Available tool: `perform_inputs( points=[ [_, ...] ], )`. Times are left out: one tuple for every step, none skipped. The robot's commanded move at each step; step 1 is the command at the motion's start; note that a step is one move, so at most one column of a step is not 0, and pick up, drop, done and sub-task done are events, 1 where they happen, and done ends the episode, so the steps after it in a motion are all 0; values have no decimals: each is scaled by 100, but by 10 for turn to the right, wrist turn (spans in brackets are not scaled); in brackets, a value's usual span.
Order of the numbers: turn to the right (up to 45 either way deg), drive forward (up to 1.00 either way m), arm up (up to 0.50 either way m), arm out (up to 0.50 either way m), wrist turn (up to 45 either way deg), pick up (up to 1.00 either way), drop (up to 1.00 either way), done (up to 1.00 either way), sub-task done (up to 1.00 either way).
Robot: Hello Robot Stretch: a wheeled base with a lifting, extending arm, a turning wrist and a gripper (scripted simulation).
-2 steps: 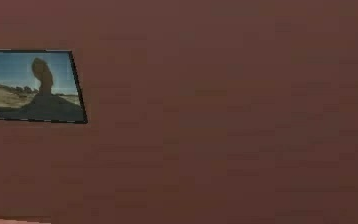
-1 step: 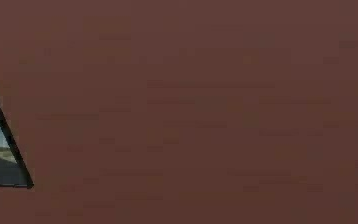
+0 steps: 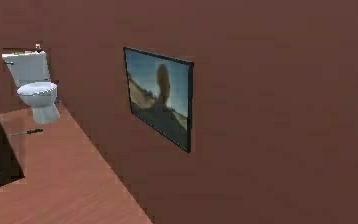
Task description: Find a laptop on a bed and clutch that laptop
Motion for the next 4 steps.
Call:
perform_inputs(
  points=[
    [-390,0,0,0,0,0,0,0,0],
    [0,30,0,0,0,0,0,0,0],
    [0,30,0,0,0,0,0,0,0],
    [-420,0,0,0,0,0,0,0,0]
  ],
)
